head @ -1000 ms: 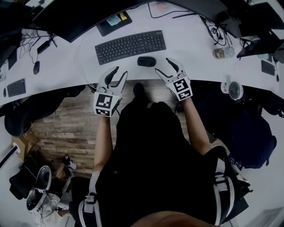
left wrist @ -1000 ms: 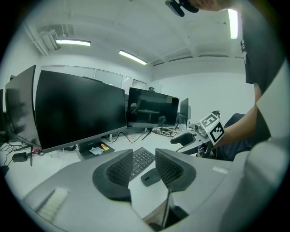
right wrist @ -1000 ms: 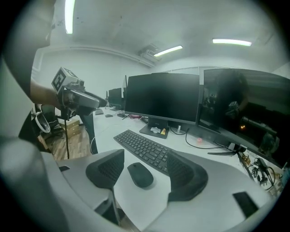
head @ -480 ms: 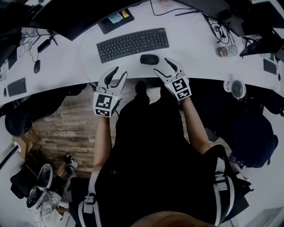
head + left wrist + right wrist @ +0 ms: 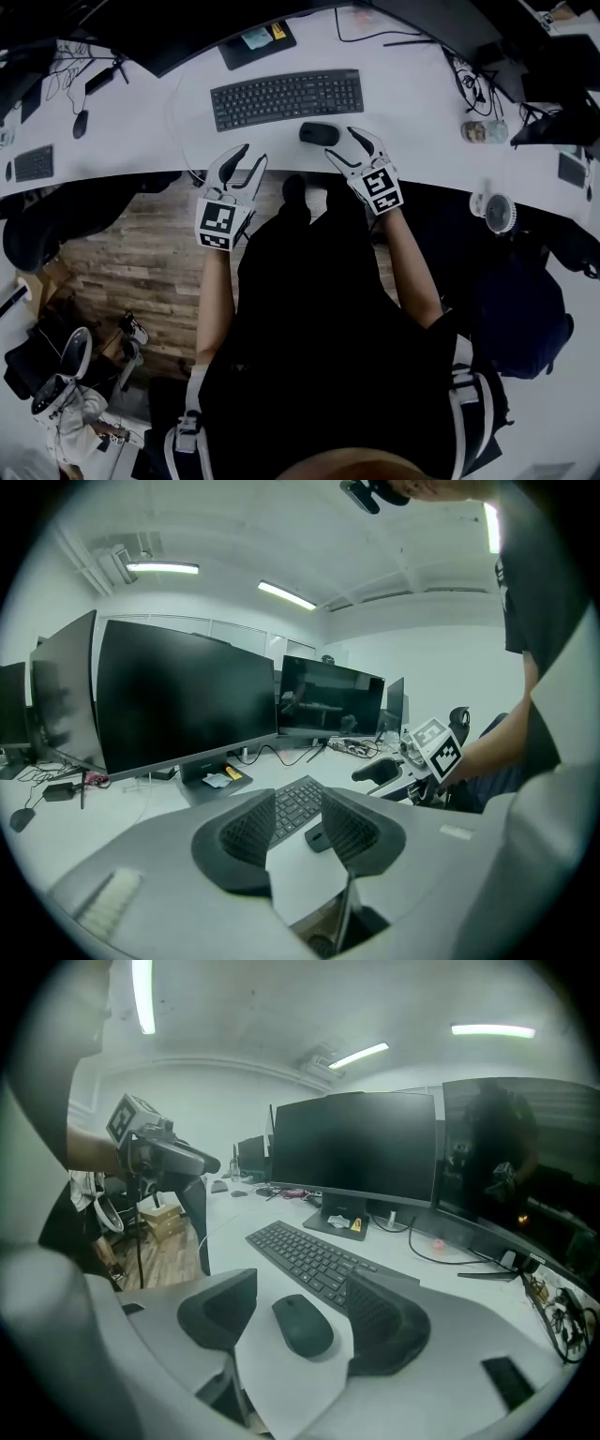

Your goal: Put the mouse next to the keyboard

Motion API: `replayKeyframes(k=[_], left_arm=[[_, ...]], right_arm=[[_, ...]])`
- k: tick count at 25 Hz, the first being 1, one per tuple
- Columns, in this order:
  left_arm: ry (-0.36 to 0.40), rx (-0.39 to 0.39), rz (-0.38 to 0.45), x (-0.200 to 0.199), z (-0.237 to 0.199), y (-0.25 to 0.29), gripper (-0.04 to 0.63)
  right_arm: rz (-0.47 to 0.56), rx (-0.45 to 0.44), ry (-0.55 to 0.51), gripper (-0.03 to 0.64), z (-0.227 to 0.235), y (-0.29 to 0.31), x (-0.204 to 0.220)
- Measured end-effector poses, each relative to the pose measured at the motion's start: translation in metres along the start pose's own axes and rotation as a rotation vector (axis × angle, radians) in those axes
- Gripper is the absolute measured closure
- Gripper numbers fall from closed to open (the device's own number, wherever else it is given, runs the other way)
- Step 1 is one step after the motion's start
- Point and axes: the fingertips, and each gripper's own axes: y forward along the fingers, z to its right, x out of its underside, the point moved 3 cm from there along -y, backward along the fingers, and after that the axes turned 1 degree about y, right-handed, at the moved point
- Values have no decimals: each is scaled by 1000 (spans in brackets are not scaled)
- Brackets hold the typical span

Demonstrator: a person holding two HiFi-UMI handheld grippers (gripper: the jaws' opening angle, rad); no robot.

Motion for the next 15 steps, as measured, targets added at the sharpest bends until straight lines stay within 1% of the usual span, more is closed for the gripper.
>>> replayKeyframes(k=[7,15], left_arm=[[-36,-38,-22,3,-2,9,442],[-90,-88,-64,14,-1,18,442]], right_arm=[[-26,-83,-16,318,3,15,1],[-64,-187,-45,316,5,33,9]])
